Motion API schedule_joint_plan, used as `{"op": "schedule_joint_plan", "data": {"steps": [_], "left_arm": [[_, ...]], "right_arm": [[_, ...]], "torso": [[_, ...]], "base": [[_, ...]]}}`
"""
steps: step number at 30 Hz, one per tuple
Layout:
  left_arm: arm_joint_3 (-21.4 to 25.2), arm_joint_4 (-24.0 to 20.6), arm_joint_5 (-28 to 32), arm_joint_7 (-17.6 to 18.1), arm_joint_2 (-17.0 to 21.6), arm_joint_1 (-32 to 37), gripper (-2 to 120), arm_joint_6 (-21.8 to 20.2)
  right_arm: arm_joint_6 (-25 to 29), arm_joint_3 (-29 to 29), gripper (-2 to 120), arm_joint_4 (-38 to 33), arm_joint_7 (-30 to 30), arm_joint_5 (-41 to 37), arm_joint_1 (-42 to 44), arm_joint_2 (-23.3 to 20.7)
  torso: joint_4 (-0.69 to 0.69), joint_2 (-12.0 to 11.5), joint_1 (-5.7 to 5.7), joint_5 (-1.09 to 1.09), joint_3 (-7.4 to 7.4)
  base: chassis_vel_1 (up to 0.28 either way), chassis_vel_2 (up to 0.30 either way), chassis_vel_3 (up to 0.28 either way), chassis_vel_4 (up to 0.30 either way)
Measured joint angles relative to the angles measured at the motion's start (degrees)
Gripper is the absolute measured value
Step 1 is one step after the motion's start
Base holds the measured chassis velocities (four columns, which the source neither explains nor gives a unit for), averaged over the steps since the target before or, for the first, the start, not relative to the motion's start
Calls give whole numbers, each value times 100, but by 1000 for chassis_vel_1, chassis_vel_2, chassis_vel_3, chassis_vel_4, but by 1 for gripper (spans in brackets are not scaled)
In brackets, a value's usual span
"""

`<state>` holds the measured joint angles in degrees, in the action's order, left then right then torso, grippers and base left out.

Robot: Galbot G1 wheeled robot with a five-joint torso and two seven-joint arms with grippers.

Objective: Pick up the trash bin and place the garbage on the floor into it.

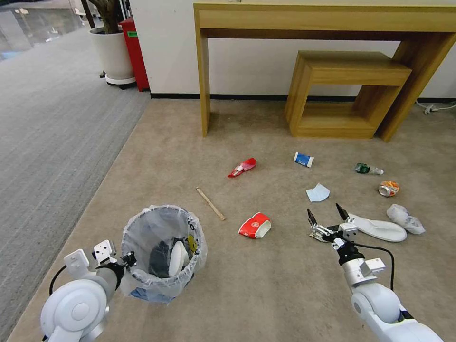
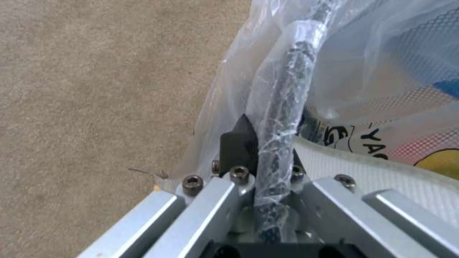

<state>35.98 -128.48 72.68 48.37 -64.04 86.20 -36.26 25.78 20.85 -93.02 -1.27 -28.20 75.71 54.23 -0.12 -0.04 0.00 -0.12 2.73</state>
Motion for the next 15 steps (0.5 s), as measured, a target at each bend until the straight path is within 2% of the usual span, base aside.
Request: {"op": "schedule_joint_plan", "data": {"steps": [4,15], "left_arm": [[0,-11,-1,-1,0,2,0,0],[25,-82,3,-2,10,30,0,3]], "right_arm": [[4,13,100,-2,0,9,12,-3],[-6,-22,100,-52,-4,31,-9,-4]], "torso": [[0,0,0,0,0],[0,0,1,0,1]], "base": [[-22,43,27,-20],[-133,137,125,-125]]}}
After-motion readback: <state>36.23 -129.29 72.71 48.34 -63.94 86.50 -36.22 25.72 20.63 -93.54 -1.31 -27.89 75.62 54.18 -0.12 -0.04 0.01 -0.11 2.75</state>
